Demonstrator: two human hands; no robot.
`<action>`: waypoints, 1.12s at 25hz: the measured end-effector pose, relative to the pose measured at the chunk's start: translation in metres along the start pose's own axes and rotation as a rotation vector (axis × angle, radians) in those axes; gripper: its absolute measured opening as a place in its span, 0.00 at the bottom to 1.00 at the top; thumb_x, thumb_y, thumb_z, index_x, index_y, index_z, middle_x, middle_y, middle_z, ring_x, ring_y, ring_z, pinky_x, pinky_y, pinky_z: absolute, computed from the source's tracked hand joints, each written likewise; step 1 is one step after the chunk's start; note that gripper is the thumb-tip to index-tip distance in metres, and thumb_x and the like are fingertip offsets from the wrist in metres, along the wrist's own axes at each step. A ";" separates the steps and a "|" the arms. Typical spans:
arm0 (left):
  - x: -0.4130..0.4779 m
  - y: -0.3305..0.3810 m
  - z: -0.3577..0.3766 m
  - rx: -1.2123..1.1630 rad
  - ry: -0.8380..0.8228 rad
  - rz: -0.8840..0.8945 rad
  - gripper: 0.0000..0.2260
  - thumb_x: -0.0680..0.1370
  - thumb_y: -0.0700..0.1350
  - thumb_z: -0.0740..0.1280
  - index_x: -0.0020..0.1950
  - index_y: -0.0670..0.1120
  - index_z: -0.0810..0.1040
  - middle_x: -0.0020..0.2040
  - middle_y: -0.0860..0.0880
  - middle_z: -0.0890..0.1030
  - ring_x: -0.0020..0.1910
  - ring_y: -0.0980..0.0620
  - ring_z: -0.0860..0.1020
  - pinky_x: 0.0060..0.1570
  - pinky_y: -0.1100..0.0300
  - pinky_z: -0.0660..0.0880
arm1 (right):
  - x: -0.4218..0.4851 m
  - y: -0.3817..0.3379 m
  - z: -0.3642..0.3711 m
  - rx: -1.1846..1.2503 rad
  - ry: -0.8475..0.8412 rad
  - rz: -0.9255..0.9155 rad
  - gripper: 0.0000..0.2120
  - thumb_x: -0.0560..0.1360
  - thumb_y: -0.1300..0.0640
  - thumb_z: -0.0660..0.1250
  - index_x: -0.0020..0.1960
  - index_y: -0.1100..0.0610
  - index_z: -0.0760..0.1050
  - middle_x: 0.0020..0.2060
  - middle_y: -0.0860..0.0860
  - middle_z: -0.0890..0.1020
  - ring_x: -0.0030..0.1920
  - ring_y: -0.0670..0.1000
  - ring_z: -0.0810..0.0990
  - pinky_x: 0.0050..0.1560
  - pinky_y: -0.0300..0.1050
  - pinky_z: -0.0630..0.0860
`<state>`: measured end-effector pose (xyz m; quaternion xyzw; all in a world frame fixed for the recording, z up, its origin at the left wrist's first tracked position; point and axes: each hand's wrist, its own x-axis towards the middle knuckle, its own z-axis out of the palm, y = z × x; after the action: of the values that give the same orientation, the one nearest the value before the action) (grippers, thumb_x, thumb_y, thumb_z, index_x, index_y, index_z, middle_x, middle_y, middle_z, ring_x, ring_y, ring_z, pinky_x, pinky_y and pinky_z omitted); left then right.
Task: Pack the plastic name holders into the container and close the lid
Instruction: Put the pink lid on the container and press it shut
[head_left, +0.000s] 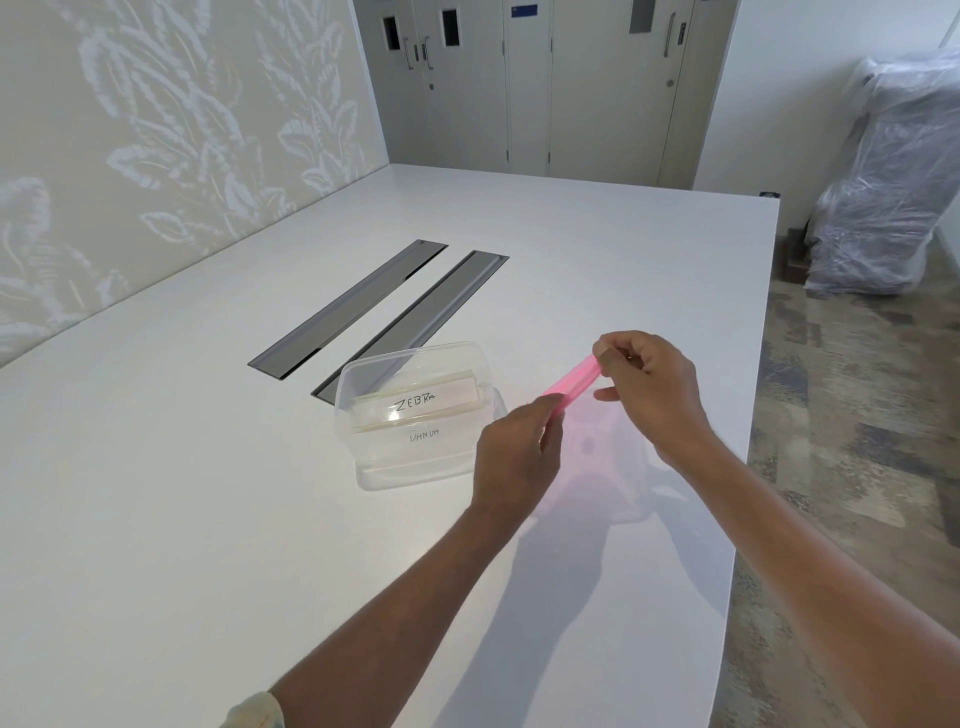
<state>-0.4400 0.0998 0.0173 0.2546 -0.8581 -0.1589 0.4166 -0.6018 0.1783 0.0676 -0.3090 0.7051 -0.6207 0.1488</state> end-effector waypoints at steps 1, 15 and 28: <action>0.002 -0.001 -0.005 -0.022 0.007 -0.021 0.07 0.82 0.41 0.69 0.58 0.47 0.85 0.40 0.52 0.85 0.36 0.49 0.80 0.37 0.55 0.77 | 0.000 -0.001 0.003 0.029 -0.005 -0.007 0.08 0.80 0.51 0.69 0.55 0.52 0.85 0.47 0.46 0.85 0.48 0.47 0.86 0.42 0.40 0.85; 0.053 -0.029 -0.100 -0.659 0.205 -0.412 0.07 0.80 0.43 0.73 0.58 0.49 0.86 0.44 0.48 0.89 0.45 0.50 0.89 0.50 0.57 0.85 | 0.035 0.008 0.011 0.031 -0.008 0.133 0.20 0.81 0.52 0.69 0.73 0.48 0.75 0.65 0.46 0.81 0.63 0.51 0.82 0.65 0.56 0.80; 0.063 -0.100 -0.146 -0.604 0.402 -0.649 0.09 0.78 0.48 0.76 0.55 0.50 0.81 0.50 0.52 0.88 0.41 0.49 0.89 0.47 0.52 0.86 | 0.064 -0.004 0.083 0.075 -0.130 0.079 0.08 0.79 0.60 0.71 0.56 0.55 0.85 0.45 0.55 0.88 0.38 0.50 0.86 0.46 0.49 0.86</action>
<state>-0.3262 -0.0268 0.0974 0.4022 -0.5526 -0.4702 0.5584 -0.6003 0.0736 0.0667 -0.3146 0.6820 -0.6189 0.2300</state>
